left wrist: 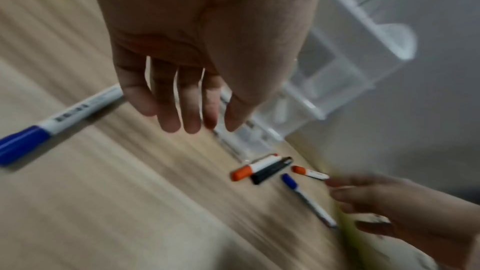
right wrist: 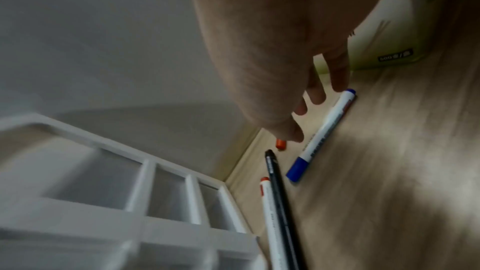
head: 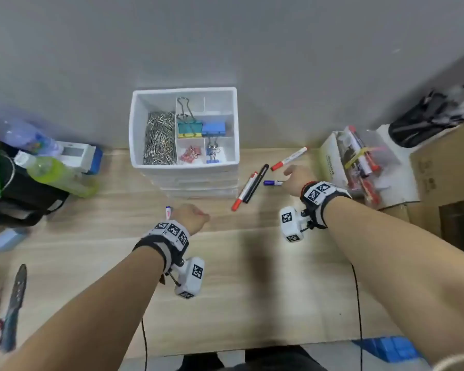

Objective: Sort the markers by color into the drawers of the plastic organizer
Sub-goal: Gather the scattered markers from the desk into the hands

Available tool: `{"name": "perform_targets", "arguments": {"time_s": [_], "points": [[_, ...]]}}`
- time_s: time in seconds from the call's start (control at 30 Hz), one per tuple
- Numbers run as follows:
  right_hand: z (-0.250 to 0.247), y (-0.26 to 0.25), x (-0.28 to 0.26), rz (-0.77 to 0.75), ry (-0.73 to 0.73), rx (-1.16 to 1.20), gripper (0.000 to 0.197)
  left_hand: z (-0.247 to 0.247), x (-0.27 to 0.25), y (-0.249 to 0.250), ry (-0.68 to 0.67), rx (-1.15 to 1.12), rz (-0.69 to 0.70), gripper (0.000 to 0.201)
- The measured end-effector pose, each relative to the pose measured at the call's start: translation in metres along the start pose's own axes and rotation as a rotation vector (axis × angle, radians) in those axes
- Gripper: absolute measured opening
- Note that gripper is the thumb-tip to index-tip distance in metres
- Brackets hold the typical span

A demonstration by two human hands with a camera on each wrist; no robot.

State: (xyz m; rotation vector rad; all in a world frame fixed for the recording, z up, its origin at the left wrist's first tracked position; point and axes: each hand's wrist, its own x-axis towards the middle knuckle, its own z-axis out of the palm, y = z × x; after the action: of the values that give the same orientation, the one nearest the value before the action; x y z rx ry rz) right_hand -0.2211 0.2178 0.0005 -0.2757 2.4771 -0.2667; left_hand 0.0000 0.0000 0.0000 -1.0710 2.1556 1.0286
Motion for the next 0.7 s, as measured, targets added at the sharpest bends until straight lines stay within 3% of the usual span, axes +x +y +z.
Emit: {"name": "perform_targets", "arguments": {"time_s": [0.17, 0.33, 0.43, 0.57, 0.7], "points": [[0.023, 0.009, 0.038, 0.011, 0.022, -0.268, 0.041, -0.003, 0.021, -0.034, 0.131, 0.070, -0.210, 0.039], [0.041, 0.023, 0.052, -0.010, 0.021, -0.433, 0.034, 0.007, 0.037, -0.047, 0.201, 0.026, -0.244, 0.041], [0.040, 0.023, 0.057, -0.080, 0.009, -0.304, 0.034, 0.019, 0.039, -0.039, 0.179, 0.013, -0.224, 0.039], [0.024, 0.019, 0.066, -0.221, 0.193, -0.098, 0.025, 0.039, 0.044, -0.031, 0.166, -0.058, -0.193, 0.032], [0.012, 0.012, 0.084, -0.127, 0.149, -0.187, 0.036, 0.053, 0.047, -0.031, 0.148, -0.063, -0.185, 0.032]]}}
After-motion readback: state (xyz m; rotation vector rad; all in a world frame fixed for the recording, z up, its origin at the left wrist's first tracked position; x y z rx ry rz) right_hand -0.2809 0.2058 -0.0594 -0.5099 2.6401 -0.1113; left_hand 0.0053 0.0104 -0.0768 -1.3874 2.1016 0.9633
